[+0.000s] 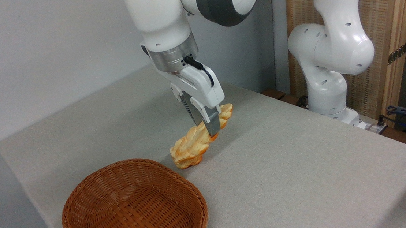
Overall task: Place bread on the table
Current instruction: 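Lower the held loaf onto the table beside the round bun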
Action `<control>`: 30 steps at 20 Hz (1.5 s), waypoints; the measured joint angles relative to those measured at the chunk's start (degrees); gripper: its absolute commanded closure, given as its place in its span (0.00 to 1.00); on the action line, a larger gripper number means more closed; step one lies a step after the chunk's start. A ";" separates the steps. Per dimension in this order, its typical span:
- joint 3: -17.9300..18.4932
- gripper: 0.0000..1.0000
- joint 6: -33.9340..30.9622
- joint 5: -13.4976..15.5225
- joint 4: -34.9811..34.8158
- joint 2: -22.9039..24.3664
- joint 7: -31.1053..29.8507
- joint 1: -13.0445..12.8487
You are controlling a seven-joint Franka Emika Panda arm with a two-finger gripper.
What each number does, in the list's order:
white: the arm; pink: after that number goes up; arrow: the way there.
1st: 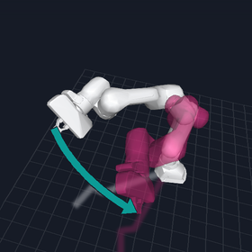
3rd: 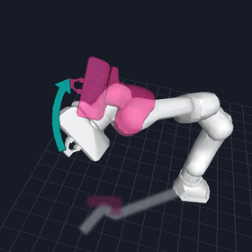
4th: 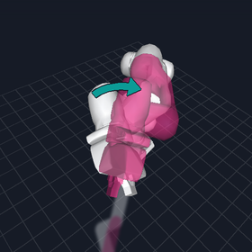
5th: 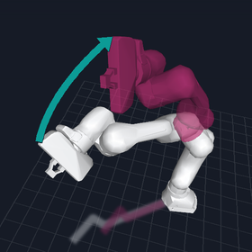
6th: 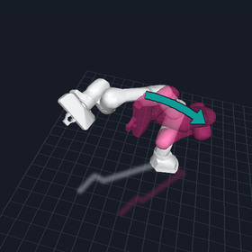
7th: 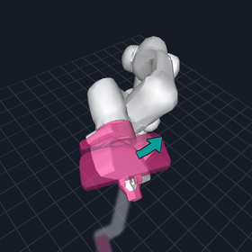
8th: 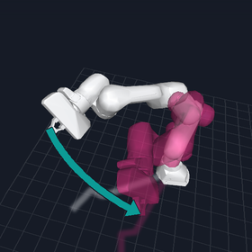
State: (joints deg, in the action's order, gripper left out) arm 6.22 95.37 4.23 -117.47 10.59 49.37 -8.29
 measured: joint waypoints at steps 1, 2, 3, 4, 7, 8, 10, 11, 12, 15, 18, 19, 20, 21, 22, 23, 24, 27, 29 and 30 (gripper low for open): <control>0.47 0.48 0.13 0.00 -0.09 -0.09 0.01 0.01; 0.95 0.48 0.28 0.00 -0.12 -0.16 0.07 0.02; 1.41 0.48 0.55 0.00 -0.14 -0.23 0.10 0.08; 1.72 0.48 0.80 0.00 -0.17 -0.28 0.12 0.13; 2.14 0.48 2.07 0.00 -0.35 -0.87 0.14 0.24; 2.15 0.48 2.58 0.00 -0.40 -1.29 0.14 0.24; 2.15 0.48 3.55 0.00 -0.51 -2.25 0.14 0.24; 2.15 0.45 3.97 0.00 -0.55 -2.70 0.15 0.24; 2.15 0.36 4.19 0.00 -0.58 -3.07 0.18 0.24; 2.15 0.00 4.31 0.00 -0.61 -3.73 0.29 0.24; 2.15 0.00 4.32 0.00 -0.61 -3.92 0.30 0.24; 2.15 0.00 4.32 0.00 -0.61 -3.95 0.30 0.24; 2.15 0.00 4.32 0.00 -0.61 -3.97 0.30 0.24; 2.15 0.00 4.32 0.00 -0.61 -3.97 0.30 0.24; 2.15 0.00 4.32 0.00 -0.61 -3.98 0.30 0.24; 2.15 0.00 4.32 0.00 -0.61 -3.98 0.30 0.24; 2.15 0.00 4.32 0.00 -0.61 -3.97 0.30 0.24; 2.15 0.00 4.33 0.00 -0.61 -3.97 0.31 0.24; 2.15 0.00 4.36 0.00 -0.61 -3.97 0.31 0.24; 2.15 0.00 4.38 0.00 -0.61 -3.97 0.31 0.24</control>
State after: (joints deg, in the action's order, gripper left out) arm 8.37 99.75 4.23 -118.08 6.62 49.68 -8.06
